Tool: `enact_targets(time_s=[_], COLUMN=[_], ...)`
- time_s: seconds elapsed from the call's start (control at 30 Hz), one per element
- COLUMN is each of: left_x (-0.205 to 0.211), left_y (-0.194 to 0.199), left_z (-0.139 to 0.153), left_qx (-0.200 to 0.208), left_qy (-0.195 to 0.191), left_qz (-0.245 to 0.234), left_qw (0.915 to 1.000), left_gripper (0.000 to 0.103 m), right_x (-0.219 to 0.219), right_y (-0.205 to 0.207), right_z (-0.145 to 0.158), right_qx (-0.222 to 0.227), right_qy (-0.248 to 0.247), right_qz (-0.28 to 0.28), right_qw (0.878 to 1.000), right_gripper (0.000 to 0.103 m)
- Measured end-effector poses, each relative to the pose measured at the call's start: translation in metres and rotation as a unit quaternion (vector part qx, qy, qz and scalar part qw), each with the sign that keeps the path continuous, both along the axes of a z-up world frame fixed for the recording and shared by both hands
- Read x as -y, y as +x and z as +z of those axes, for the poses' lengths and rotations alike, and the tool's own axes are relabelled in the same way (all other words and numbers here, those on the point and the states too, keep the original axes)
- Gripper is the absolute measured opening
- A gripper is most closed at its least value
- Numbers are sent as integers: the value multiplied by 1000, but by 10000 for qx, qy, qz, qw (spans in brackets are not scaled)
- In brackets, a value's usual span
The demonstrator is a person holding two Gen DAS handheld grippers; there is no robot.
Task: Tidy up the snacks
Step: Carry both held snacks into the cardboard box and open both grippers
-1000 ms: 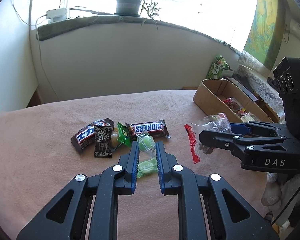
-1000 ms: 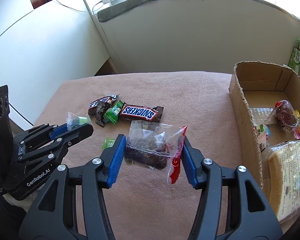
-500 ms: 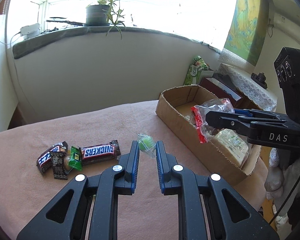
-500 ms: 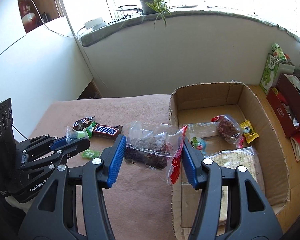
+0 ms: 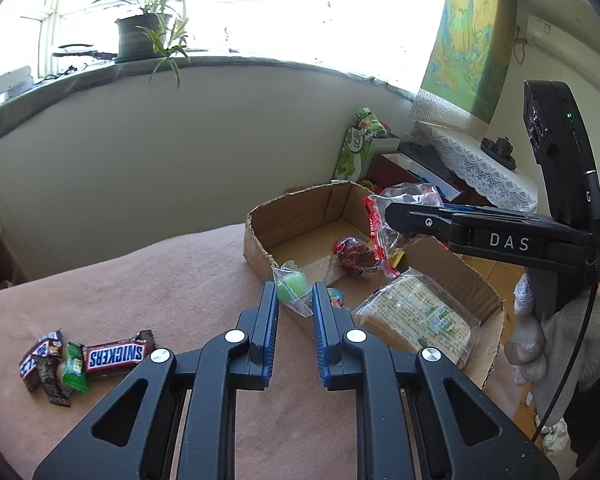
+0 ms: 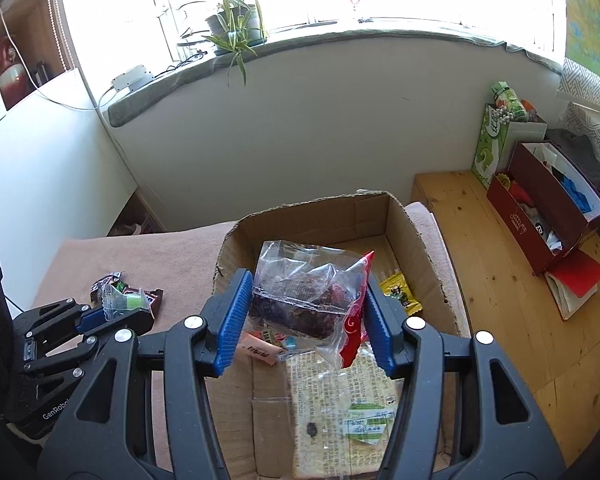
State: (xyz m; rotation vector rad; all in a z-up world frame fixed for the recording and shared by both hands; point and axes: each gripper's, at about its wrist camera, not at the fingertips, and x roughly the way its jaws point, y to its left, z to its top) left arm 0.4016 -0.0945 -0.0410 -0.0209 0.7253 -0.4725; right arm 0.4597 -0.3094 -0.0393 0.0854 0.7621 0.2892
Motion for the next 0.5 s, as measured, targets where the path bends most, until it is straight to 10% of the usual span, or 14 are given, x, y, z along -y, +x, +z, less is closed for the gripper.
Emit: enact_targets(time_s=[0.5], left_x=[32], left_y=[29], left_z=[-8], left_qx=[-106], left_qy=[59], left_qz=[-159], left_qw=[9998], left_gripper=[15], right_x=[18], right_y=[43], right_z=[-18], right_qx=[-232], right_qy=[-57], right_qz=[-146], right_qw=[9996], right_gripper=[57])
